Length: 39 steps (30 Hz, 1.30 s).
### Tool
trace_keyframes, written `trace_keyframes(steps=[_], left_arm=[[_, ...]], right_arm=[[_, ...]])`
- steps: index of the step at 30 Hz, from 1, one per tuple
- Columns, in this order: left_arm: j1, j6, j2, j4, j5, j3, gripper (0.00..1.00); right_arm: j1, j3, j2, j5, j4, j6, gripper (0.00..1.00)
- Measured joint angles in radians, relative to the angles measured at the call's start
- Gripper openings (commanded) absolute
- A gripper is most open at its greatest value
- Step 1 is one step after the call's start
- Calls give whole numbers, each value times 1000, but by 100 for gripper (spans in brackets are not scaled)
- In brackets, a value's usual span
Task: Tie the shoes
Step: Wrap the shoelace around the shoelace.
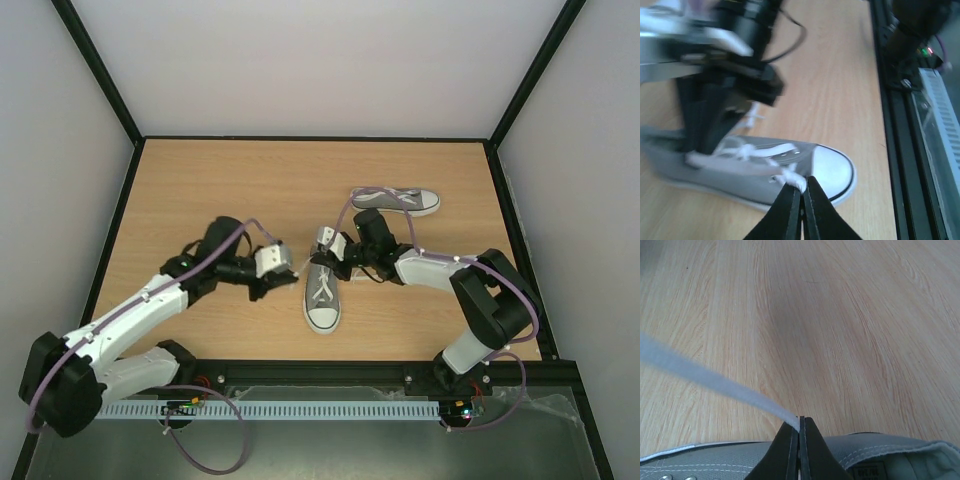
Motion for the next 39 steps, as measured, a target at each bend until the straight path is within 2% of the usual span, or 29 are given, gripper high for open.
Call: trace_keyframes(steps=[1, 2, 3, 4, 6, 8, 12, 13, 15, 19, 22, 29, 39], left_arm=[[-56, 9, 6, 26, -16, -20, 22], [-97, 23, 19, 48, -28, -33, 41], [-132, 37, 35, 68, -37, -42, 52], [-155, 58, 53, 84, -43, -48, 58], [-185, 100, 90, 113, -61, -61, 61], [-194, 164, 108, 113, -82, -69, 56], [-174, 277, 109, 89, -137, -55, 32], [-143, 307, 109, 83, -138, -43, 30], [-81, 311, 116, 82, -138, -19, 30], [11, 304, 161, 177, -130, 4, 37], [-1, 288, 209, 268, -128, -7, 43], [-29, 313, 288, 390, -127, -23, 44], [-60, 360, 332, 406, -133, -25, 29]], right_arm=[[-2, -3, 0, 0, 3, 2, 1], [-2, -5, 0, -2, 7, 8, 1], [-3, -7, 0, -4, 14, 11, 1], [-3, -9, 0, -6, 21, 13, 1], [-3, -12, -3, -9, 32, 14, 1], [-3, -14, -8, -11, 40, 11, 1], [-3, -19, -19, -24, 40, -12, 1], [-3, -22, -24, -29, 40, -18, 1], [-3, -25, -30, -37, 40, -27, 1], [-3, -26, -32, -53, 40, -34, 1], [-3, -27, -32, -57, 40, -34, 1], [-3, -31, -45, -57, 39, -45, 1], [-3, -32, -47, -58, 39, -49, 1]])
